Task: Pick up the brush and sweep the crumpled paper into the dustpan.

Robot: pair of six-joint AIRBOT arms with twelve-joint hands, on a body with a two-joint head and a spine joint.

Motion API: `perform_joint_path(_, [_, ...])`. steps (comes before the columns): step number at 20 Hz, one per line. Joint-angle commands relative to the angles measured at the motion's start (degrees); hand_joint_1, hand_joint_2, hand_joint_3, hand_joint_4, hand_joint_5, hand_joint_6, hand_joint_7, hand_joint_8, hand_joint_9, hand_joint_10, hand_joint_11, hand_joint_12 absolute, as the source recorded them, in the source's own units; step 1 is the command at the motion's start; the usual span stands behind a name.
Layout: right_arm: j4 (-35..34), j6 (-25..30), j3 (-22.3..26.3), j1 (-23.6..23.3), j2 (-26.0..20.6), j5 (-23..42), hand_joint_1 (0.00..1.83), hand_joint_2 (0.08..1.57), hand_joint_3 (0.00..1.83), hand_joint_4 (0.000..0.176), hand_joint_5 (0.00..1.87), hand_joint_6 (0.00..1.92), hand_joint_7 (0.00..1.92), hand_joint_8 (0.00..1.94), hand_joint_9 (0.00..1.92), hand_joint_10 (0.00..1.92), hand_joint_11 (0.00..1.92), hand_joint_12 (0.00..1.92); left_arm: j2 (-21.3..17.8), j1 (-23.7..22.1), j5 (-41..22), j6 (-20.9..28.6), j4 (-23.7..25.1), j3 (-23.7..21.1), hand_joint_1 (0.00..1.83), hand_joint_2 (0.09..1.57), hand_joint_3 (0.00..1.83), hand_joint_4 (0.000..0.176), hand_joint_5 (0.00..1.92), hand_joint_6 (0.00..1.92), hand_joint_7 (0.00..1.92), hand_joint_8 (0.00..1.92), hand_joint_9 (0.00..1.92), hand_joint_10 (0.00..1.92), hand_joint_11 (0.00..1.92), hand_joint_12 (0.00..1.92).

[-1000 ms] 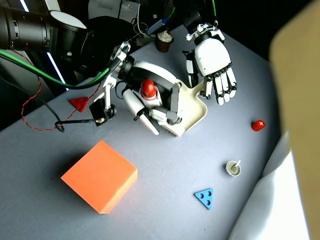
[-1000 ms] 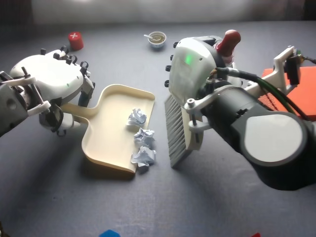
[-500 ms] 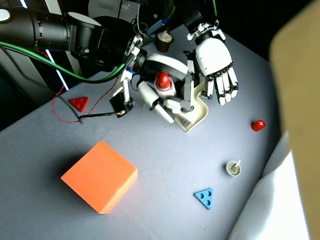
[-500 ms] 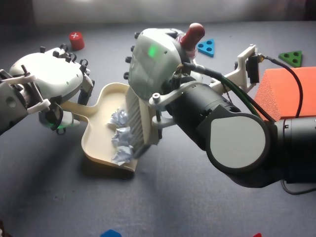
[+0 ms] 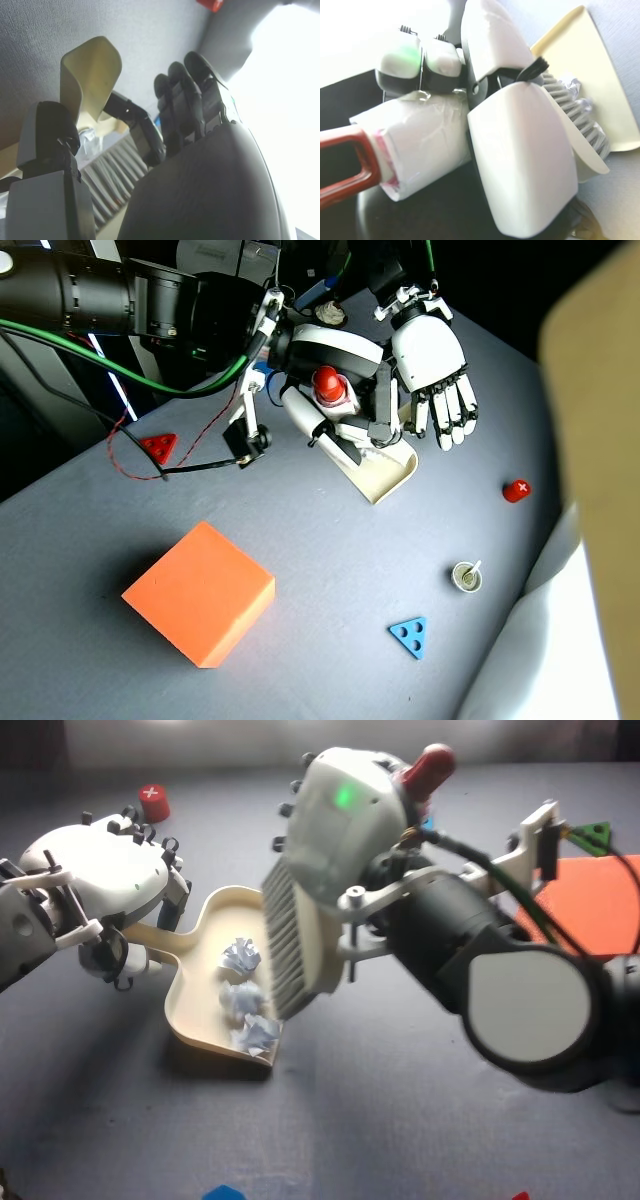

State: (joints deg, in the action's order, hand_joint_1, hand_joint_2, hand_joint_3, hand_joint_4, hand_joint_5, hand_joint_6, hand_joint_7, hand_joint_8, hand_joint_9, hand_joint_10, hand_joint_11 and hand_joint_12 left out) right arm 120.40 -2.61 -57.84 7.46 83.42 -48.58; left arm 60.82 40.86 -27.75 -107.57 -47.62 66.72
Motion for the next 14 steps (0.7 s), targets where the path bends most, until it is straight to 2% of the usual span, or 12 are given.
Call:
perform_joint_path(1, [3.78, -2.03, 0.39, -0.43, -1.01, -2.68, 1.55, 1.19, 0.00, 0.113, 0.92, 1.92, 1.05, 1.94, 1.29, 1.92, 1.30, 1.92, 0.06, -0.67, -4.97, -0.30, 1.48, 0.44, 0.99, 1.19, 0.00, 0.087, 0.83, 1.21, 0.32, 0.00, 0.26, 0.00, 0.00, 0.66])
perform_joint_path(2, [2.30, -3.73, 0.44, -0.46, -1.59, -1.93, 1.54, 1.20, 0.00, 0.109, 0.93, 1.92, 1.05, 1.94, 1.29, 1.92, 1.30, 1.92, 0.05, -0.72, -4.97, -0.30, 1.46, 0.44, 0.95, 1.21, 0.00, 0.132, 0.80, 1.26, 0.32, 0.00, 0.25, 0.00, 0.00, 0.63])
perform_joint_path(3, [1.14, -4.91, 0.43, -0.61, -1.99, -1.41, 1.53, 1.21, 0.00, 0.102, 0.94, 1.92, 1.05, 1.94, 1.30, 1.92, 1.31, 1.92, 0.05, -0.75, -4.97, -0.30, 1.46, 0.45, 0.98, 1.20, 0.00, 0.104, 0.82, 1.23, 0.34, 0.00, 0.26, 0.01, 0.00, 0.65])
perform_joint_path(4, [-1.41, -6.93, 0.43, -0.82, -2.34, -0.41, 1.54, 1.21, 0.00, 0.101, 0.90, 1.92, 1.05, 1.94, 1.29, 1.92, 1.30, 1.92, 0.05, -0.78, -4.97, -0.30, 1.46, 0.45, 0.96, 1.20, 0.00, 0.122, 0.81, 1.24, 0.35, 0.00, 0.28, 0.01, 0.00, 0.72])
perform_joint_path(5, [-3.04, -8.29, 0.44, -0.84, -2.40, 0.16, 1.54, 1.21, 0.00, 0.102, 0.89, 1.92, 1.05, 1.94, 1.29, 1.92, 1.30, 1.92, 0.05, -0.78, -4.94, -0.30, 1.46, 0.44, 0.97, 1.20, 0.00, 0.117, 0.82, 1.23, 0.35, 0.00, 0.29, 0.01, 0.00, 0.75])
perform_joint_path(6, [-3.96, -9.09, 0.42, -0.84, -2.39, 0.56, 1.54, 1.21, 0.00, 0.102, 0.89, 1.92, 1.06, 1.94, 1.29, 1.92, 1.30, 1.92, 0.05, -0.78, -4.91, -0.30, 1.46, 0.44, 0.97, 1.19, 0.00, 0.125, 0.82, 1.23, 0.36, 0.00, 0.30, 0.01, 0.00, 0.77])
perform_joint_path(7, [-4.38, -9.51, 0.41, -0.80, -2.21, 1.00, 1.55, 1.21, 0.00, 0.101, 0.90, 1.92, 1.03, 1.94, 1.28, 1.92, 1.29, 1.92, 0.06, -0.78, -4.88, -0.30, 1.46, 0.43, 1.01, 1.18, 0.00, 0.063, 0.86, 1.17, 0.38, 0.01, 0.31, 0.01, 0.00, 0.77])
perform_joint_path(9, [-4.43, -9.77, 0.39, -0.60, -1.41, 2.17, 1.54, 1.21, 0.00, 0.103, 0.89, 1.92, 1.02, 1.94, 1.27, 1.92, 1.28, 1.92, 0.09, -0.81, -4.88, -0.36, 1.46, 0.43, 1.02, 1.17, 0.00, 0.055, 0.86, 1.16, 0.37, 0.00, 0.30, 0.00, 0.00, 0.75])
perform_joint_path(10, [-4.43, -10.00, 0.35, -0.49, -0.98, 2.61, 1.55, 1.21, 0.00, 0.104, 0.88, 1.92, 1.02, 1.94, 1.26, 1.92, 1.27, 1.92, 0.15, -0.83, -4.85, -0.41, 1.46, 0.44, 1.00, 1.18, 0.00, 0.087, 0.85, 1.19, 0.37, 0.00, 0.29, 0.00, 0.00, 0.74])
perform_joint_path(11, [-4.44, -10.02, 0.20, -0.34, -0.40, 2.75, 1.54, 1.21, 0.00, 0.107, 0.88, 1.92, 1.02, 1.94, 1.26, 1.92, 1.27, 1.92, 0.19, -0.83, -4.84, -0.41, 1.45, 0.44, 0.98, 1.19, 0.00, 0.095, 0.82, 1.23, 0.36, 0.00, 0.28, 0.00, 0.00, 0.73])
perform_joint_path(12, [-4.44, -10.01, -0.01, -0.11, 0.26, 2.86, 1.54, 1.21, 0.00, 0.109, 0.88, 1.92, 1.04, 1.94, 1.26, 1.92, 1.26, 1.92, 0.23, -0.84, -4.84, -0.41, 1.38, 0.44, 1.00, 1.19, 0.00, 0.076, 0.83, 1.21, 0.37, 0.01, 0.30, 0.01, 0.00, 0.74])
perform_joint_path(14, [-4.62, -9.41, -0.34, 0.02, 1.31, 2.81, 1.54, 1.21, 0.00, 0.111, 0.89, 1.92, 1.04, 1.94, 1.27, 1.92, 1.27, 1.92, 0.32, -0.84, -4.84, -0.41, 1.25, 0.47, 1.00, 1.18, 0.00, 0.070, 0.85, 1.19, 0.37, 0.00, 0.30, 0.00, 0.00, 0.76])
